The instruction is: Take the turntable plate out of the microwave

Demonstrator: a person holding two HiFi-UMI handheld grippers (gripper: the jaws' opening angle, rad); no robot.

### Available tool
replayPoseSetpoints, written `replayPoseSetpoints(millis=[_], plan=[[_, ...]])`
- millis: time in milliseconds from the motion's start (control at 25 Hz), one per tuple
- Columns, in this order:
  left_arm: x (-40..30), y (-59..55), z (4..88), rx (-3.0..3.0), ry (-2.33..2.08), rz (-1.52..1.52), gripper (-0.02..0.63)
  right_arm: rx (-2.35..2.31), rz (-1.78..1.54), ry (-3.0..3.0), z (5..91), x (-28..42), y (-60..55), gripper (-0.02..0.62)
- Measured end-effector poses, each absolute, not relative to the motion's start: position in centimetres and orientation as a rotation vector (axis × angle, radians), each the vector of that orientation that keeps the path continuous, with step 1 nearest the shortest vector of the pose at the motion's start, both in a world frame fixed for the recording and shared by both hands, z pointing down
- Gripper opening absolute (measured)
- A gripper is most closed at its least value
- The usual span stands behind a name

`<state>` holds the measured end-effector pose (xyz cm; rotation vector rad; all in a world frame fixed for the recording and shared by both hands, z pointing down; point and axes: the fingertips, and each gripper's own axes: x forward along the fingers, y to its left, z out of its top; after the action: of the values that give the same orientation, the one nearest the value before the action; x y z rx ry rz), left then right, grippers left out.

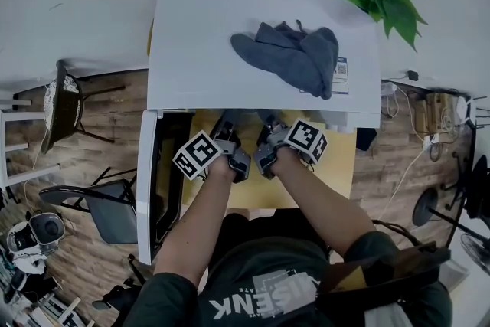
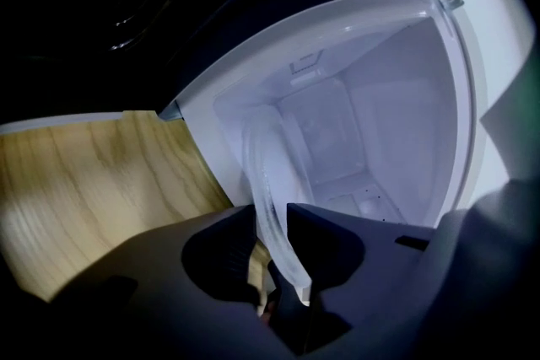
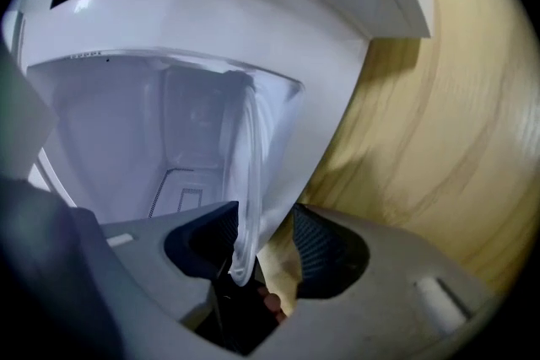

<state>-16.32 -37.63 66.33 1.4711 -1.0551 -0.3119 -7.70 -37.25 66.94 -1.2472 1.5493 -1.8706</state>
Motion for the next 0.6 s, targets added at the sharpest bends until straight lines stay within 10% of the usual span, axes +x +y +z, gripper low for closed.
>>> replayPoseSetpoints(millis=[600], plan=[[-16.0,-33.8,66.3,1.489,-1.018,-0.312,0.092,-1.228,-1.765,1.731,65.5,-8.0,-34.2,0.085]])
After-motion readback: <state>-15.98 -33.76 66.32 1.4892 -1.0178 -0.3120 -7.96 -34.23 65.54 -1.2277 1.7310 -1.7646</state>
